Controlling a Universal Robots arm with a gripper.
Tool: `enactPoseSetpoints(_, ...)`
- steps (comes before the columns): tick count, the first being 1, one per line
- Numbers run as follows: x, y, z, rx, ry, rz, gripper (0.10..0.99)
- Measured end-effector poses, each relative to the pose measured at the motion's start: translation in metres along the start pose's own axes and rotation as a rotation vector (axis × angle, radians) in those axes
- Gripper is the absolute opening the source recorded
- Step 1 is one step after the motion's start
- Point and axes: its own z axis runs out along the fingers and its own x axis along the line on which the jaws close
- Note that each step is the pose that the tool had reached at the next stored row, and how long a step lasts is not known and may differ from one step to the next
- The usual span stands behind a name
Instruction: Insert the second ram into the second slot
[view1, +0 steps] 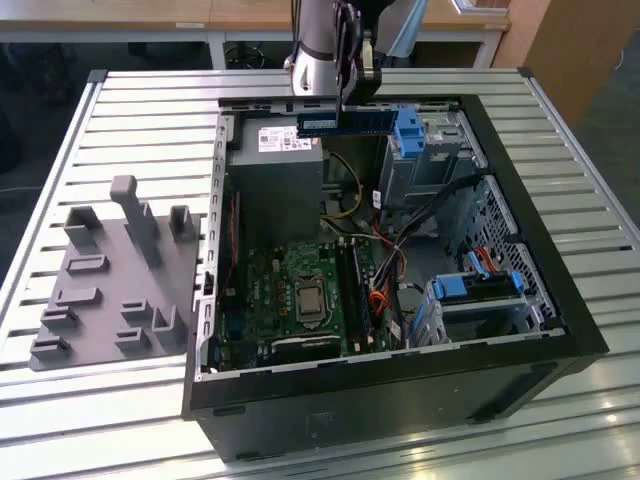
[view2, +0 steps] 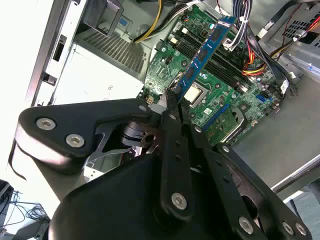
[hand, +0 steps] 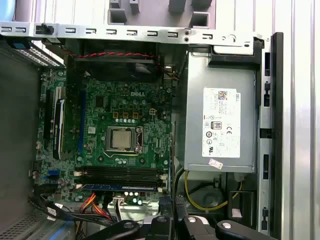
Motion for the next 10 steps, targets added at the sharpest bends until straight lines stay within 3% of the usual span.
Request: enactPoseSetpoints(10, 0.0012, 0.0001, 0.0000, 0.000, 0.0002, 0.000, 0.137)
